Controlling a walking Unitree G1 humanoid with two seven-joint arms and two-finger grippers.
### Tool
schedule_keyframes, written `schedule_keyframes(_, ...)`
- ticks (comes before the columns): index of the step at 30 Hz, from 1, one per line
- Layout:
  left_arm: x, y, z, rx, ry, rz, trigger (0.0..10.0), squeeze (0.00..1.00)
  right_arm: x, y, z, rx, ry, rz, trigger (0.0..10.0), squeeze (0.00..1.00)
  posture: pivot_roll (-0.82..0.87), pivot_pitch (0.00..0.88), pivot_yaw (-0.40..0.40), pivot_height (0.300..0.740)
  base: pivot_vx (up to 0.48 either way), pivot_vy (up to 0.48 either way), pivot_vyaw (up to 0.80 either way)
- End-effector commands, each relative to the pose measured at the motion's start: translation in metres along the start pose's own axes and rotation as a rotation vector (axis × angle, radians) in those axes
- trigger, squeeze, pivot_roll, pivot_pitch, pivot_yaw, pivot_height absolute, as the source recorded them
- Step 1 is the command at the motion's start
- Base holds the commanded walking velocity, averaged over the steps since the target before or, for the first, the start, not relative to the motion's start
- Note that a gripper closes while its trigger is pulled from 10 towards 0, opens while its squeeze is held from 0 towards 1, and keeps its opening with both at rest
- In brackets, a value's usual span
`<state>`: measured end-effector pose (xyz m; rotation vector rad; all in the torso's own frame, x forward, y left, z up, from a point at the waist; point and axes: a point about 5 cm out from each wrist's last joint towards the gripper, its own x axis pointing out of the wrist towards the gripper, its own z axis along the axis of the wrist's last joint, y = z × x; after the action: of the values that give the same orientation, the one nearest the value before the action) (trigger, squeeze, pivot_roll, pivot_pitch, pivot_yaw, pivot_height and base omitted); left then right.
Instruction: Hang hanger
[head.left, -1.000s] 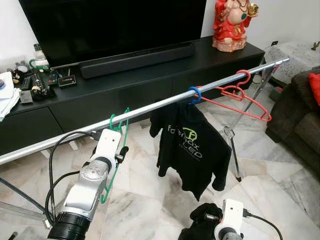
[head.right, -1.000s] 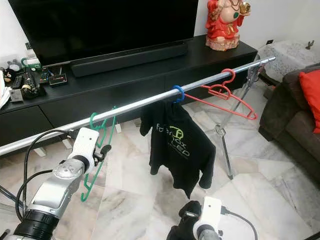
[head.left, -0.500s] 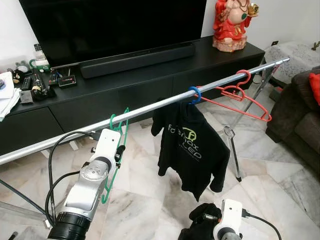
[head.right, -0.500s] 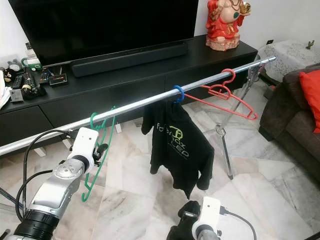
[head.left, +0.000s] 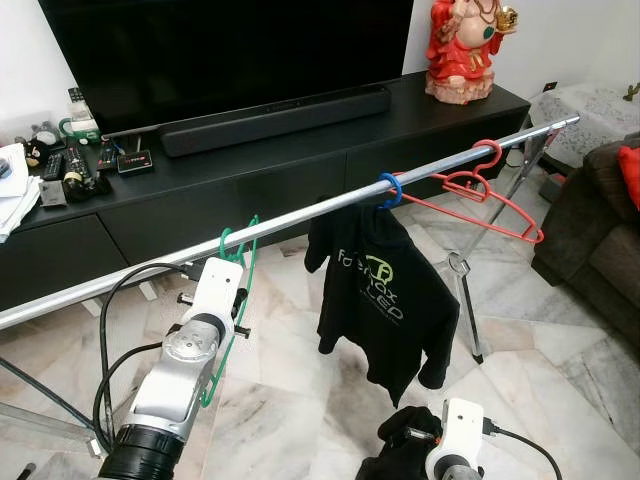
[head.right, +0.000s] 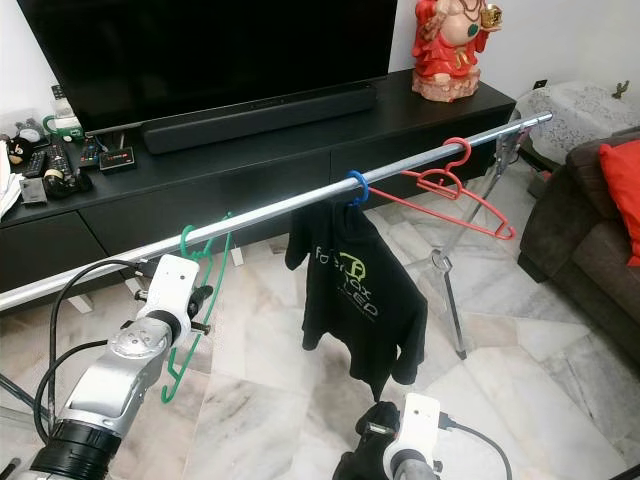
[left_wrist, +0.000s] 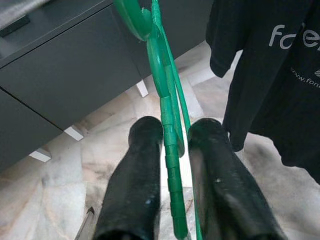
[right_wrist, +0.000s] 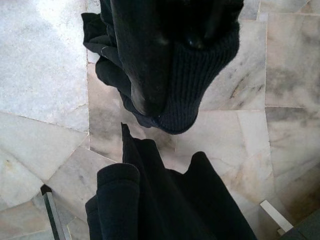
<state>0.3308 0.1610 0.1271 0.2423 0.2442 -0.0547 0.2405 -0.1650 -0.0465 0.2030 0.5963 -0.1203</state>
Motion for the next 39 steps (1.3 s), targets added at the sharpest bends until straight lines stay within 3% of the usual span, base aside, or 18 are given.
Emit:
schedule_keyframes(1,-0.001,0.003,0.001,-0.009,-0.011,0.020,0.0,0.00,0.000,0.001,-0.002,-0.006,0.013,0.001,10.0,0.00,0.05,0.089,0.041,0.740,0.000,0.000,0.00)
schedule_keyframes(19,-0.004,0.002,-0.001,0.001,-0.008,-0.001,0.0,0.00,0.000,0.001,-0.004,-0.005,0.024,-0.004,10.0,0.00,0.06,0.100,0.046,0.740,0.000,0.000,0.00)
schedule_keyframes(22,-0.005,0.003,0.005,-0.038,-0.068,0.003,0.0,0.00,-0.001,0.001,-0.004,-0.005,0.025,-0.004,10.0,0.00,0.05,0.101,0.045,0.740,0.000,0.000,0.00)
schedule_keyframes(24,-0.010,-0.001,0.017,-0.080,-0.177,-0.035,0.0,0.00,-0.001,0.000,-0.004,-0.006,0.026,-0.005,10.0,0.00,0.06,0.103,0.042,0.740,0.000,0.000,0.00)
schedule_keyframes(27,-0.019,-0.003,0.017,-0.144,-0.244,-0.062,0.0,0.00,-0.001,0.000,-0.004,-0.010,0.028,-0.005,10.0,0.00,0.06,0.105,0.041,0.740,0.000,0.000,0.00)
schedule_keyframes(33,-0.031,0.002,0.009,-0.180,-0.262,-0.041,0.0,0.00,-0.001,-0.002,-0.005,-0.014,0.030,-0.007,10.0,0.00,0.06,0.109,0.034,0.740,0.000,0.000,0.00)
schedule_keyframes(39,-0.049,0.004,-0.006,-0.124,-0.277,-0.121,0.0,0.00,-0.001,-0.003,-0.005,-0.019,0.033,-0.004,10.0,0.00,0.06,0.111,0.029,0.740,0.000,0.000,0.00)
